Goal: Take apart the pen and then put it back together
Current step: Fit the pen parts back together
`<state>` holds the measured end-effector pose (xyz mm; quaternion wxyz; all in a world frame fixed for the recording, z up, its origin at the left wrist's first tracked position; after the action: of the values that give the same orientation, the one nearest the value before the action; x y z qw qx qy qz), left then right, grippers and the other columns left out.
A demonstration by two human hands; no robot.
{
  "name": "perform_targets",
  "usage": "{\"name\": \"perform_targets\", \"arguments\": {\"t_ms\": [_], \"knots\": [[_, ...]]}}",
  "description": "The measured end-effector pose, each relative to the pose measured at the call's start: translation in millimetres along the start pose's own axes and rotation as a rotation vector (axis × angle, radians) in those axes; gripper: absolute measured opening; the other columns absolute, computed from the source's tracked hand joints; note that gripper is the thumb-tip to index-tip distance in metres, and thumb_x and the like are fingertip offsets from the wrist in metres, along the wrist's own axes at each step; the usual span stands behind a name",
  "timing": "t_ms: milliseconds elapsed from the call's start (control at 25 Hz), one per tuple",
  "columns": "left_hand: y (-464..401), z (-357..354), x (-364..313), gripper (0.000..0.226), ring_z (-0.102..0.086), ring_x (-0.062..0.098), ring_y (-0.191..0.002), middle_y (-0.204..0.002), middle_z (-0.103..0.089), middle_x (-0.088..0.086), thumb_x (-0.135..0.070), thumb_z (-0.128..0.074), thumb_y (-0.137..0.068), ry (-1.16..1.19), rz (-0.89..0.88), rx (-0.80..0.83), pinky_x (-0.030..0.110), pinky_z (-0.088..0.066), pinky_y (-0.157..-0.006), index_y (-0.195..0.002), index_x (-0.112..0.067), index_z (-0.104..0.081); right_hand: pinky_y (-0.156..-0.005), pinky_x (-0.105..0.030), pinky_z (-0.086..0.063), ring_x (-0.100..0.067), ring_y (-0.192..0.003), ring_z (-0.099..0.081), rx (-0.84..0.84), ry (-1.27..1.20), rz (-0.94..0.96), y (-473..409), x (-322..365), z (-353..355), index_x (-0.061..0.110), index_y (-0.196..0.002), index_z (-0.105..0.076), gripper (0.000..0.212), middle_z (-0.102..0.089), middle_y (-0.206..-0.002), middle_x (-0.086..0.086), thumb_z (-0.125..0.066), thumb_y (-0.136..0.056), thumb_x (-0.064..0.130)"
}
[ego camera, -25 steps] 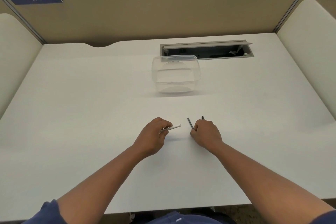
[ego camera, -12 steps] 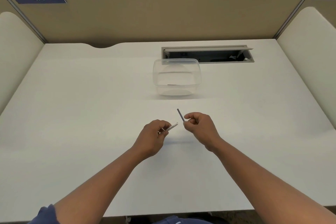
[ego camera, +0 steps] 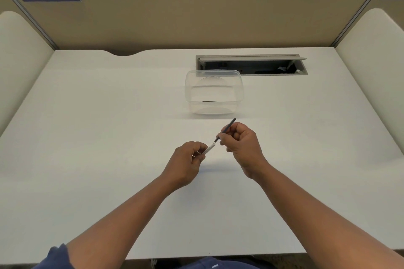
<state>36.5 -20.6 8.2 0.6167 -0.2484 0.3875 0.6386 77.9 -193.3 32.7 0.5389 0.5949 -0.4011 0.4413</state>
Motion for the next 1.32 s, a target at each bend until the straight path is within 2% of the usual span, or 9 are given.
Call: {"name": "perform_targets", "arguments": {"t_ms": [120,400,720,800,920,1080,1320], "knots": [[-1,0,-1,0.019,-0.062,0.013,-0.092,-0.102,-0.066,-0.007,-0.009,-0.059,-0.097,0.002,-0.005,0.002,0.026,-0.052,-0.081,-0.104,-0.024,-0.068,-0.06,-0.019,-0.045,-0.019,-0.074,-0.057,0.01,0.031,0.005,0,-2,-2,0.0,-0.094,-0.065,0.009,-0.065,-0.079,-0.01,-0.07,-0.088,0.003],[-2,2,0,0.018,-0.062,0.011,-0.092,-0.103,-0.066,-0.007,-0.009,-0.06,-0.097,0.006,0.002,-0.008,0.024,-0.052,-0.081,-0.104,-0.024,-0.068,-0.066,-0.03,-0.045,-0.021,-0.073,-0.055,0.01,0.037,0.028,-2,-2,-2,0.003,-0.091,-0.066,0.007,-0.063,-0.077,-0.01,-0.071,-0.087,0.004],[-2,1,0,0.019,-0.062,0.009,-0.092,-0.103,-0.066,-0.007,-0.009,-0.06,-0.097,0.022,-0.017,-0.009,0.022,-0.051,-0.081,-0.105,-0.024,-0.068,-0.066,-0.024,-0.048,-0.012,-0.067,-0.057,0.033,0.053,0.035,-1,-3,-5,0.009,-0.088,-0.068,0.007,-0.065,-0.07,0.004,-0.072,-0.087,0.003],[-3,2,0,0.019,-0.063,0.01,-0.093,-0.103,-0.066,-0.007,-0.009,-0.06,-0.096,0.03,-0.022,-0.014,0.025,-0.053,-0.082,-0.105,-0.025,-0.068,-0.067,-0.022,-0.049,-0.01,-0.069,-0.058,0.056,0.085,0.054,0,-4,-6,0.008,-0.093,-0.071,0.006,-0.067,-0.074,0.004,-0.072,-0.088,0.005],[-3,1,-1,0.019,-0.063,0.01,-0.094,-0.103,-0.067,-0.007,-0.009,-0.061,-0.096,0.037,-0.034,-0.021,0.025,-0.054,-0.083,-0.106,-0.024,-0.068,-0.068,-0.017,-0.049,-0.006,-0.069,-0.056,0.082,0.141,0.06,0,-6,-7,0.012,-0.104,-0.074,0.017,-0.068,-0.08,0.007,-0.069,-0.089,0.004],[-2,2,-4,0.019,-0.063,0.007,-0.096,-0.102,-0.067,-0.007,-0.008,-0.061,-0.096,0.065,-0.064,-0.044,0.023,-0.054,-0.085,-0.108,-0.021,-0.069,-0.069,-0.017,-0.048,-0.006,-0.076,-0.059,0.103,0.191,0.04,0,-13,-4,0.017,-0.114,-0.072,0.036,-0.075,-0.099,0.0,-0.059,-0.087,-0.003],[-1,3,-6,0.018,-0.063,0.007,-0.094,-0.102,-0.067,-0.007,-0.007,-0.061,-0.096,0.086,-0.081,-0.051,0.022,-0.053,-0.084,-0.104,-0.022,-0.066,-0.072,-0.022,-0.052,-0.004,-0.075,-0.061,0.004,0.265,0.016,-3,-23,10,0.021,-0.107,-0.071,0.035,-0.074,-0.096,0.002,-0.056,-0.086,-0.003]]}}
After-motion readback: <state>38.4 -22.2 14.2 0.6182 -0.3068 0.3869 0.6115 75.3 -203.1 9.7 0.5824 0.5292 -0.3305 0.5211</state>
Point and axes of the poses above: each hand's wrist, its own y-axis away from the middle knuckle, its own z-axis out of the back of the hand, x = y × z, the point moved 7 cm from there along -y, towards the middle knuckle
